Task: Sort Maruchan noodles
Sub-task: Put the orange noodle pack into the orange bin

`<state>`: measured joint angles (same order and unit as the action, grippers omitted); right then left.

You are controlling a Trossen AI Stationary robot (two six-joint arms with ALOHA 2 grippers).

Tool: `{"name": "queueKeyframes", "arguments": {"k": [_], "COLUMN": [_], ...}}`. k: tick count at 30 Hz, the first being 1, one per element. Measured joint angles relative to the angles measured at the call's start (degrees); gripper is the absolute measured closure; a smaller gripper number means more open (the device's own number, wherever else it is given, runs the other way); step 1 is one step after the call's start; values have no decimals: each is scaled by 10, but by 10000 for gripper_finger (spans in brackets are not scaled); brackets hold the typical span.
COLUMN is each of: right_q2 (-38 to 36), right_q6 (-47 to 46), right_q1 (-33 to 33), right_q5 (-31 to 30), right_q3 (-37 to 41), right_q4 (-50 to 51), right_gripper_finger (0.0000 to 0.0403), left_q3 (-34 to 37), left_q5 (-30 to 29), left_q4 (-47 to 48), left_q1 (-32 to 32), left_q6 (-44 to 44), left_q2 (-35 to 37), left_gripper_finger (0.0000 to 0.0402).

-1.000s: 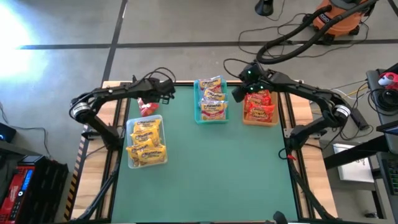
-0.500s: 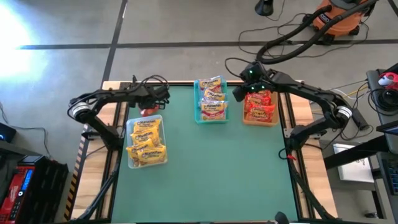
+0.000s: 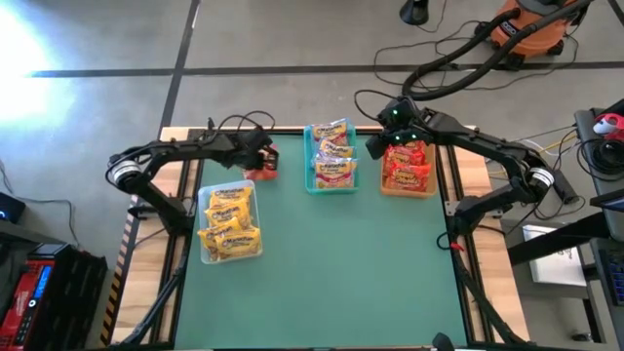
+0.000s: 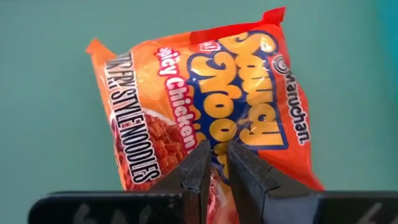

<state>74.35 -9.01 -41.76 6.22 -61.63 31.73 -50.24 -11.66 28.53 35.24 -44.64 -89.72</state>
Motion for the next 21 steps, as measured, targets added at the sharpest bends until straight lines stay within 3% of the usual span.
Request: {"name": "queueKeyframes", "arguments": {"k": [4,11,21], "right_q2": [0,0,0], "right_q6": [0,1,1], "right_q1": [0,0,2], "right_q5": [0,0,-1], "right_q3": [0,0,0], "right_q4": [3,16,19], "right_gripper_finger": [234,234,234], "left_q3": [-13,-36,-29], "left_q5": [41,-62,-45], "left_q4": [-14,-14,20], "left_q1": [-12,-11,-25], "left_q6": [14,18,-6], "left_q2": [0,3,-48], "left_gripper_finger": [365,365,365]}}
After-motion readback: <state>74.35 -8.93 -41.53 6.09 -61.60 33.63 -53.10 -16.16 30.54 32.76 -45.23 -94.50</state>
